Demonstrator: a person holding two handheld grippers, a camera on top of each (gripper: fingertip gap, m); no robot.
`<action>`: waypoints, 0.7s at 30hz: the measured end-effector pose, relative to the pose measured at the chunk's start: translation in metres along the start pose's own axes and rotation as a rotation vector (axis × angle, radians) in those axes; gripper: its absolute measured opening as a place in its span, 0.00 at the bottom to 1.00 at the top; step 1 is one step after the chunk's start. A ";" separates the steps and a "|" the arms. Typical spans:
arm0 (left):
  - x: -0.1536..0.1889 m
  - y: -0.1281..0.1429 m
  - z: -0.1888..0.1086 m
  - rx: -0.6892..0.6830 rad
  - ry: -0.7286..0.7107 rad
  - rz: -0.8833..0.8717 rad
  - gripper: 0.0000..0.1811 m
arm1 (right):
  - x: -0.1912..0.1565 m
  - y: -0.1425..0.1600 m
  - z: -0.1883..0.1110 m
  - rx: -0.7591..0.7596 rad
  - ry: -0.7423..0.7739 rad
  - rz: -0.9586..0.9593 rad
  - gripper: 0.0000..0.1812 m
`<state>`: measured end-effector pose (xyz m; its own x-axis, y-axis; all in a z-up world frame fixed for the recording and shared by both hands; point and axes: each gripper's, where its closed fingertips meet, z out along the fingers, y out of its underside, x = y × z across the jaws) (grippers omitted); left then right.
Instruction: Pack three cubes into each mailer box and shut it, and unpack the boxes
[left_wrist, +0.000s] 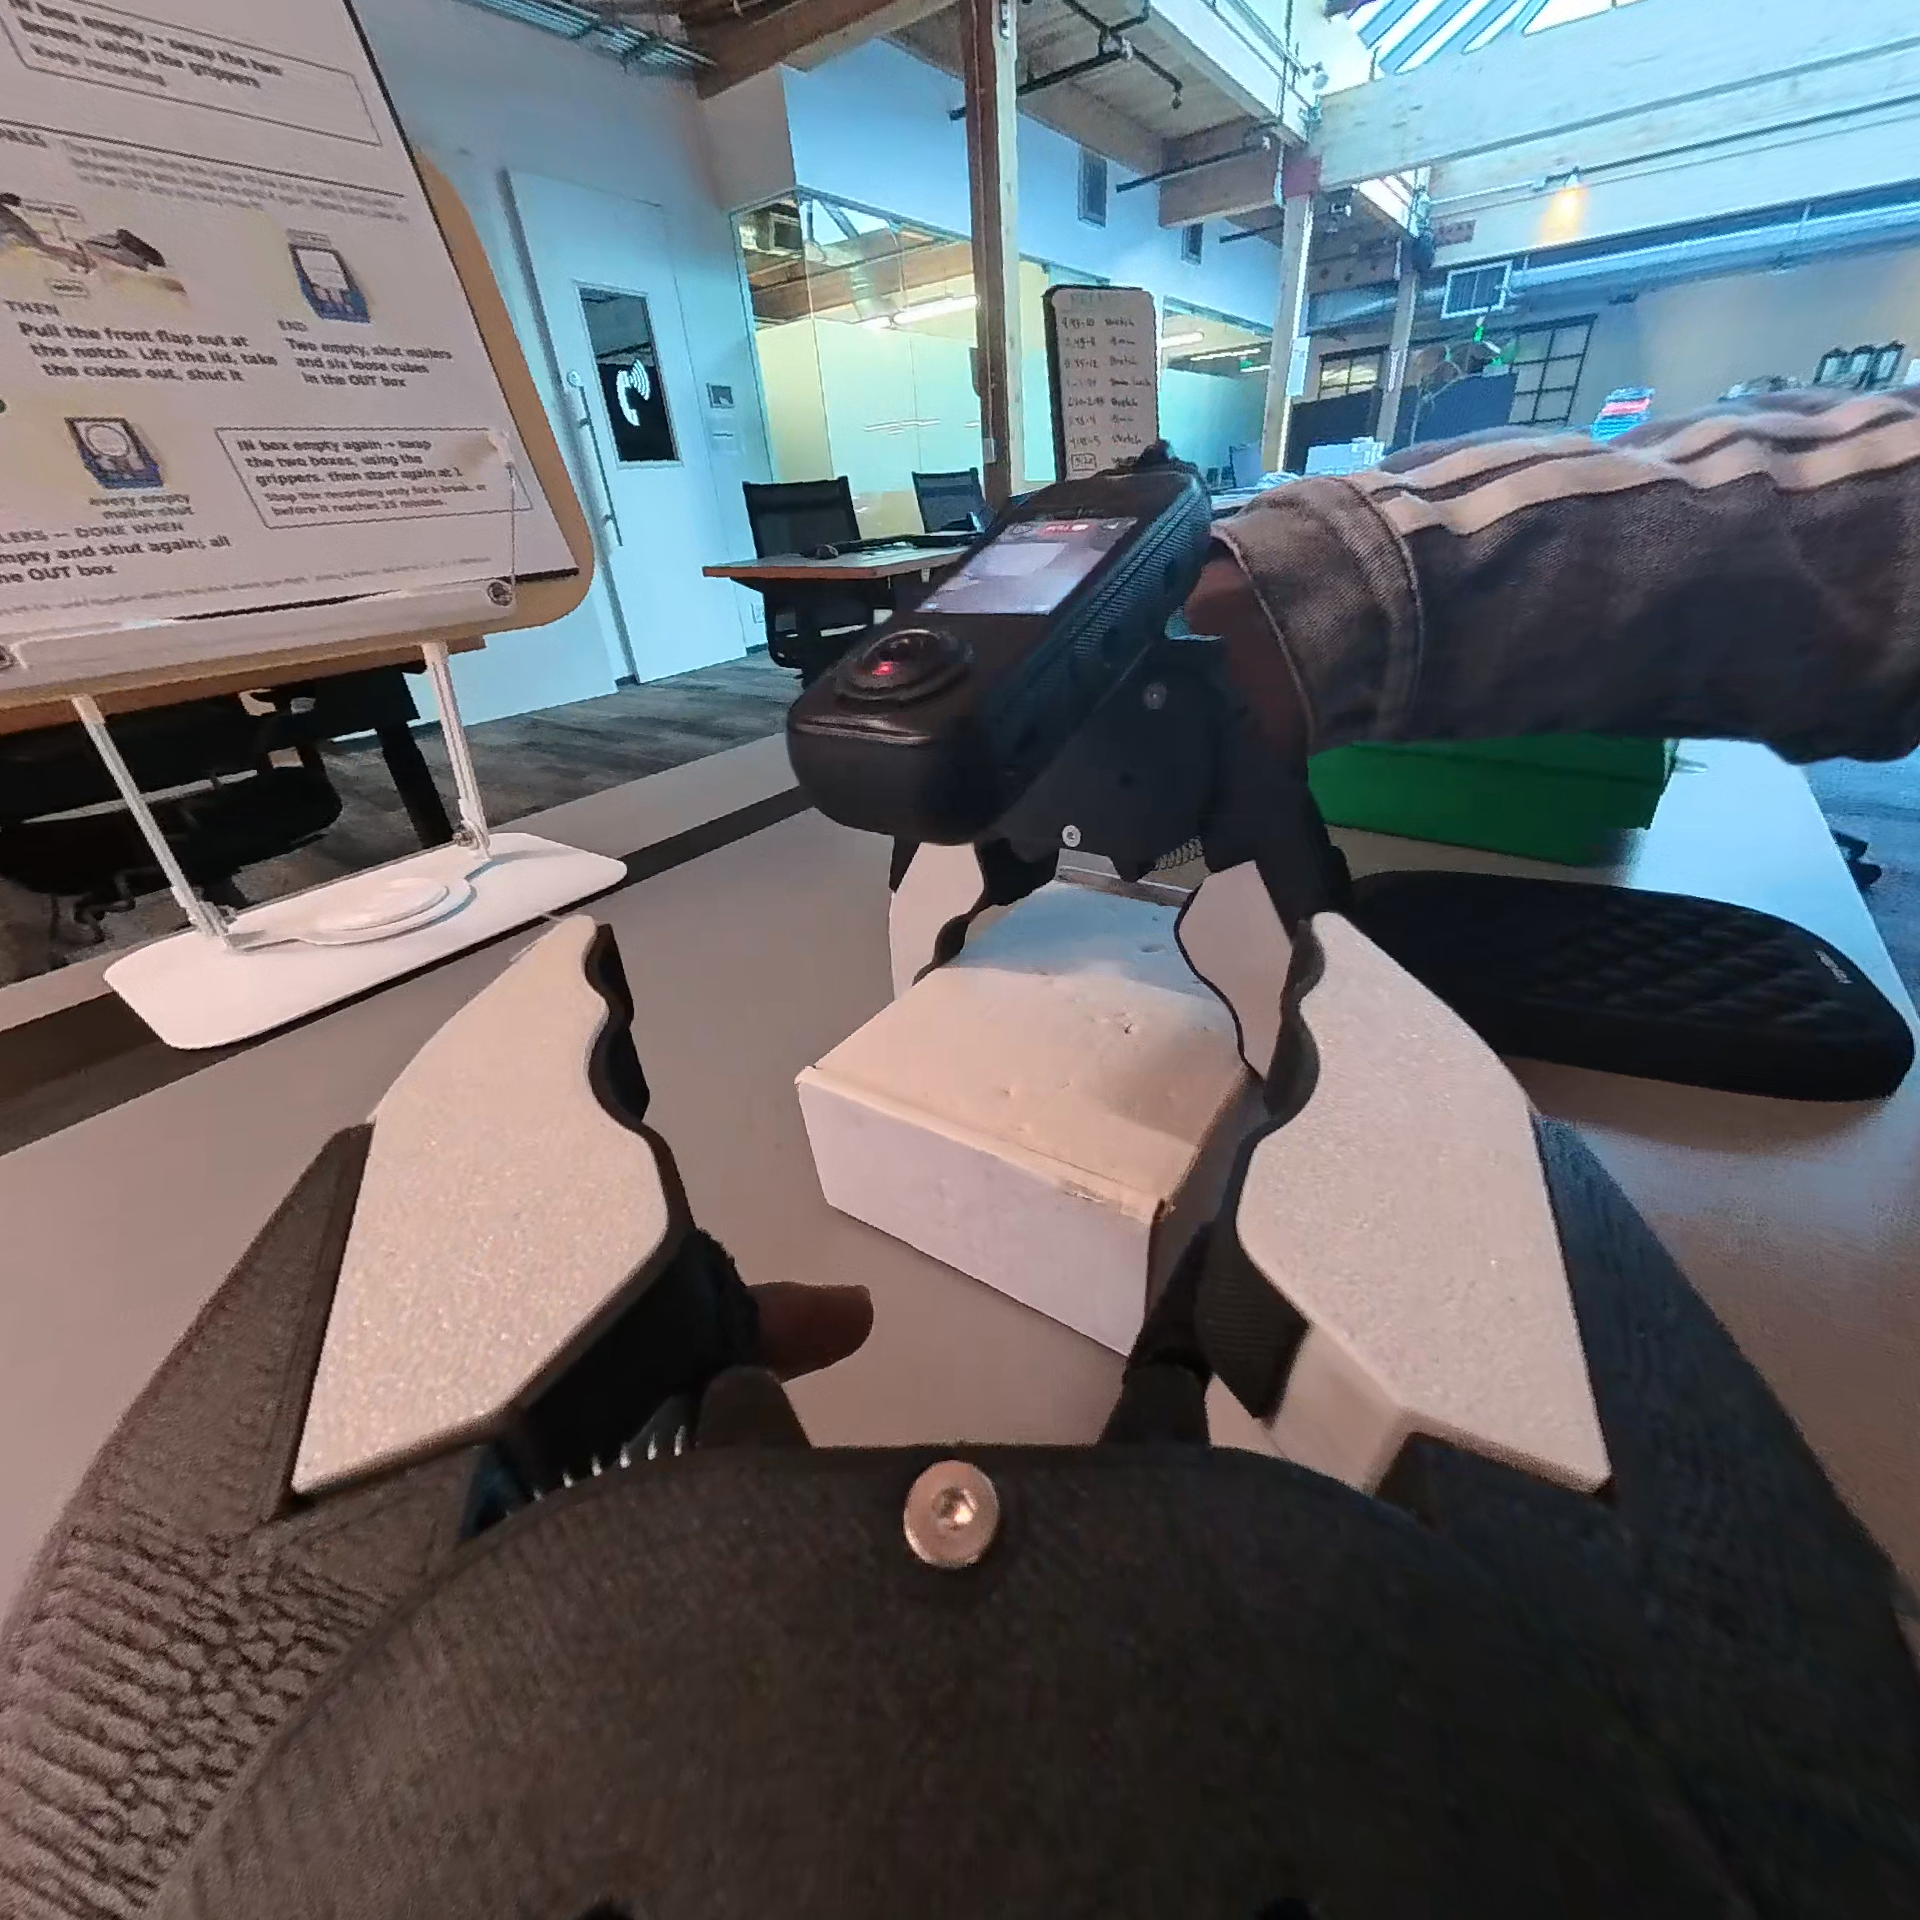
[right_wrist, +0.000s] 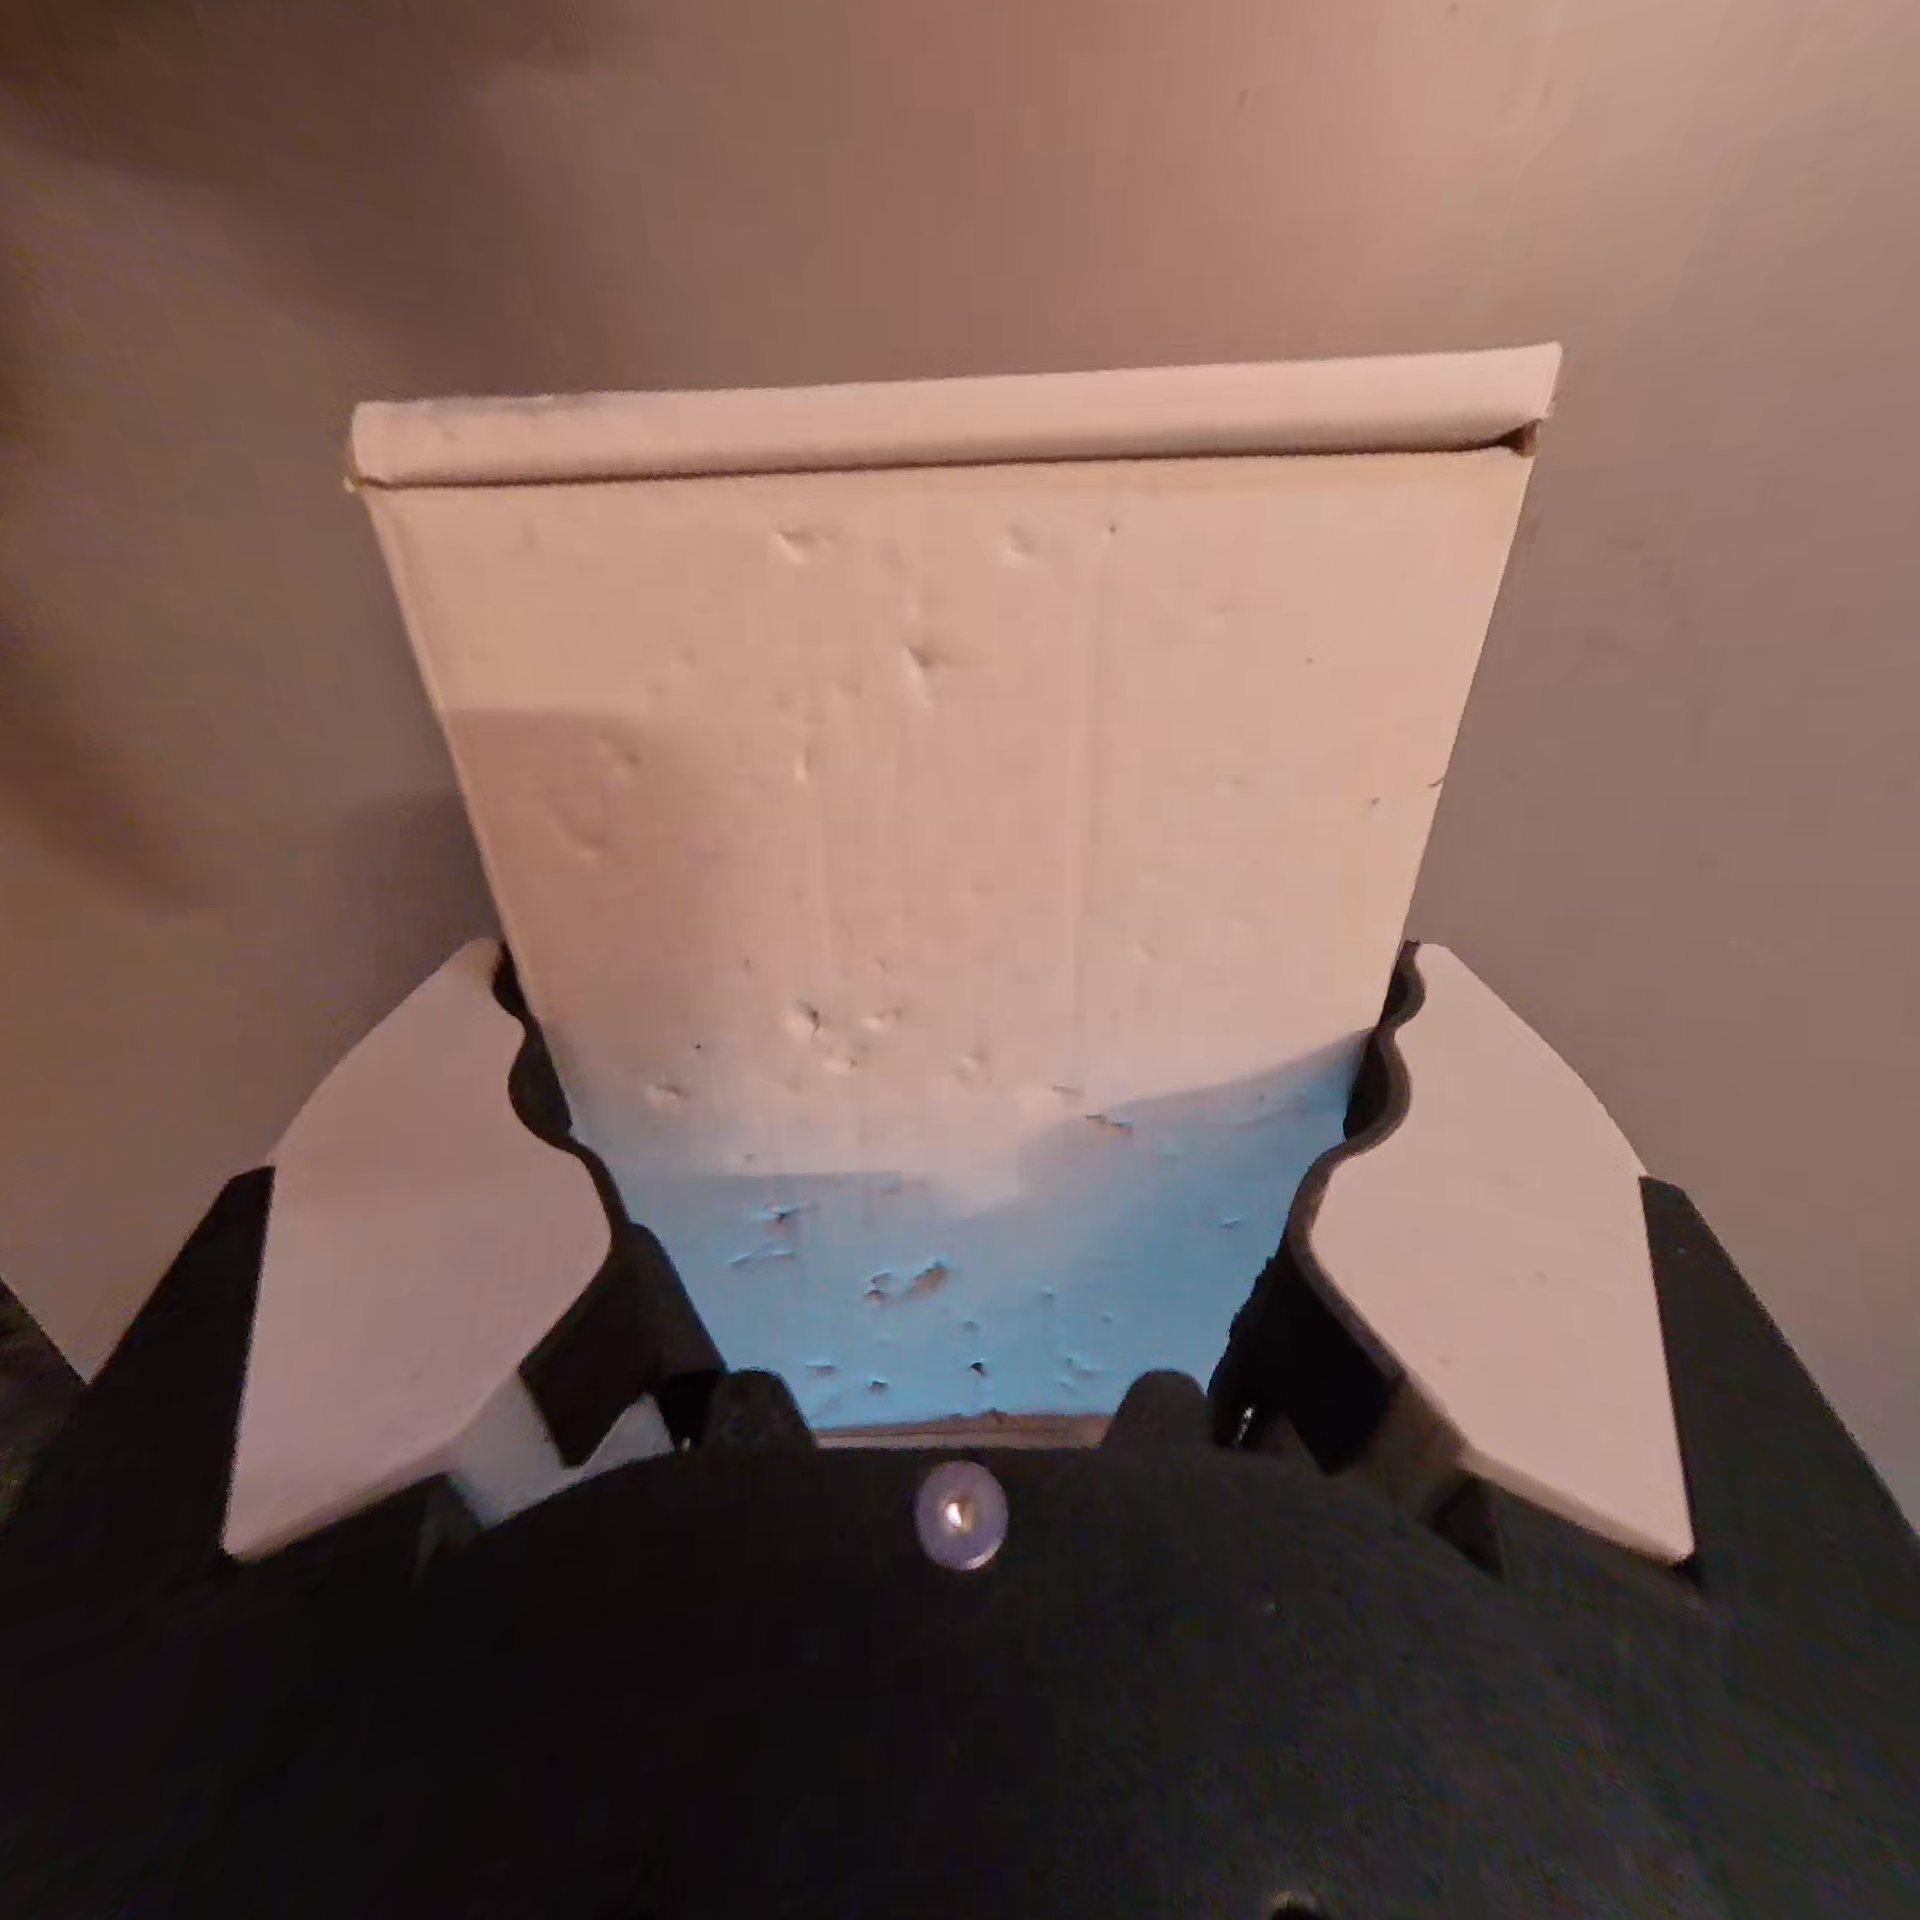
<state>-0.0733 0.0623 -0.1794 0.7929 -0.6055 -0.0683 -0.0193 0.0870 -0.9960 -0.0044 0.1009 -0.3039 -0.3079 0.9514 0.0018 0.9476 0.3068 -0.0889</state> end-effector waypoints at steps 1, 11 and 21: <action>0.000 0.000 0.000 -0.001 0.001 0.002 0.65 | 0.000 0.000 0.000 0.001 -0.004 -0.005 0.81; -0.001 0.001 0.000 -0.005 -0.006 0.007 0.62 | -0.001 -0.001 -0.009 0.005 -0.004 -0.070 0.74; 0.000 0.004 0.001 -0.015 -0.006 0.017 0.61 | -0.007 0.016 -0.023 -0.058 0.005 -0.108 0.74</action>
<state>-0.0730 0.0637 -0.1830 0.7959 -0.5995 -0.0849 -0.0418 0.0855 -0.9955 0.0149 0.0994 -0.2822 -0.4084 0.9127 0.0130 0.9122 0.4087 -0.0301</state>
